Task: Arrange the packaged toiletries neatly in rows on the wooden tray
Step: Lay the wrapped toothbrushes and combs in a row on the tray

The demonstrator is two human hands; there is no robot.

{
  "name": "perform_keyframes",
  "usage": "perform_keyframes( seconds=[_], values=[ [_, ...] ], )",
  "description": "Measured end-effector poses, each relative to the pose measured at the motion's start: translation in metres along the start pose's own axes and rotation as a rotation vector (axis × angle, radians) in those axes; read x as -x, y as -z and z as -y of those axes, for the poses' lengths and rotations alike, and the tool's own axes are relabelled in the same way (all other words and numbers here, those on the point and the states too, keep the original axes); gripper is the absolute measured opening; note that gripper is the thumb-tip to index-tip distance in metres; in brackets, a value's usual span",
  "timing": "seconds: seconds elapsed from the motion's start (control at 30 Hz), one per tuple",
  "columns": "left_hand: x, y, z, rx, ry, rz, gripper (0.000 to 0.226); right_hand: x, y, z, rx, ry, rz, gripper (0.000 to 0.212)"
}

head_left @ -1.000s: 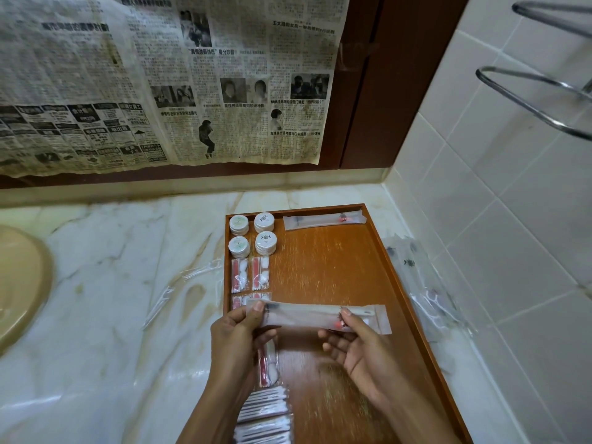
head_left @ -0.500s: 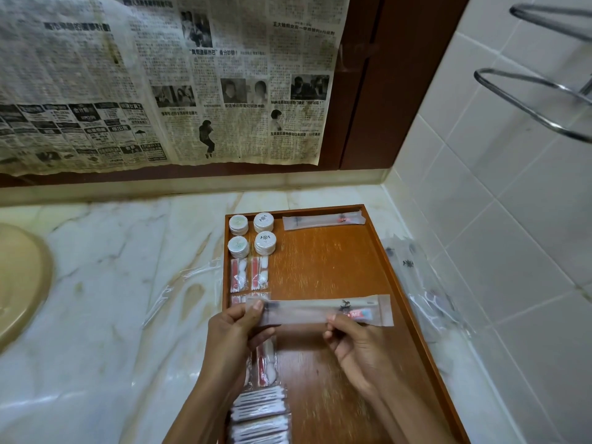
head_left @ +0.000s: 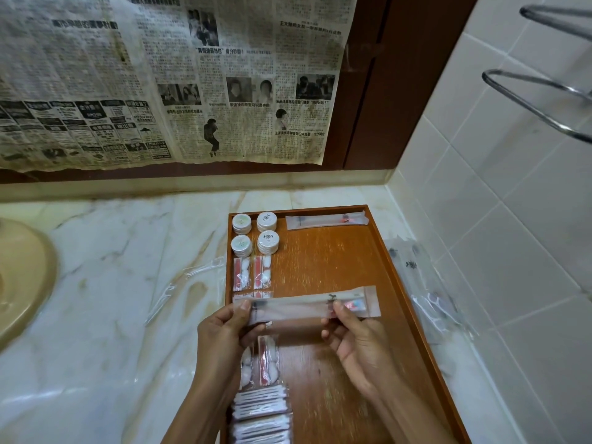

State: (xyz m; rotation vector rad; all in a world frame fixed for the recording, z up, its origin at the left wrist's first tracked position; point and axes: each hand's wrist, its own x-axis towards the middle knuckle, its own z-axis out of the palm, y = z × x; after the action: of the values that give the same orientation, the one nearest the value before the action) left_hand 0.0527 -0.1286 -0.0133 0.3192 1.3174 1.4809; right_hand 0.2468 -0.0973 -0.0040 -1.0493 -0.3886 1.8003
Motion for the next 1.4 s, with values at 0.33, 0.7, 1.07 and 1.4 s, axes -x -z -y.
perform_keyframes(
  seconds=[0.33,0.7,1.07,1.4],
  values=[
    [0.003,-0.011,0.006,-0.008,0.032,0.030,0.019,-0.002,-0.001,0.005,0.013,-0.056,0.015,0.013],
    [0.007,-0.017,0.007,0.028,0.012,0.026,0.023,-0.011,0.003,-0.007,-0.091,0.038,-0.080,0.019],
    [-0.001,-0.009,0.001,0.004,0.001,0.032,0.022,-0.008,0.006,0.009,0.112,-0.010,0.014,0.028],
    [-0.009,-0.003,-0.004,-0.021,0.003,0.026,0.023,-0.010,0.020,0.031,0.305,-0.032,0.050,0.040]
  ],
)
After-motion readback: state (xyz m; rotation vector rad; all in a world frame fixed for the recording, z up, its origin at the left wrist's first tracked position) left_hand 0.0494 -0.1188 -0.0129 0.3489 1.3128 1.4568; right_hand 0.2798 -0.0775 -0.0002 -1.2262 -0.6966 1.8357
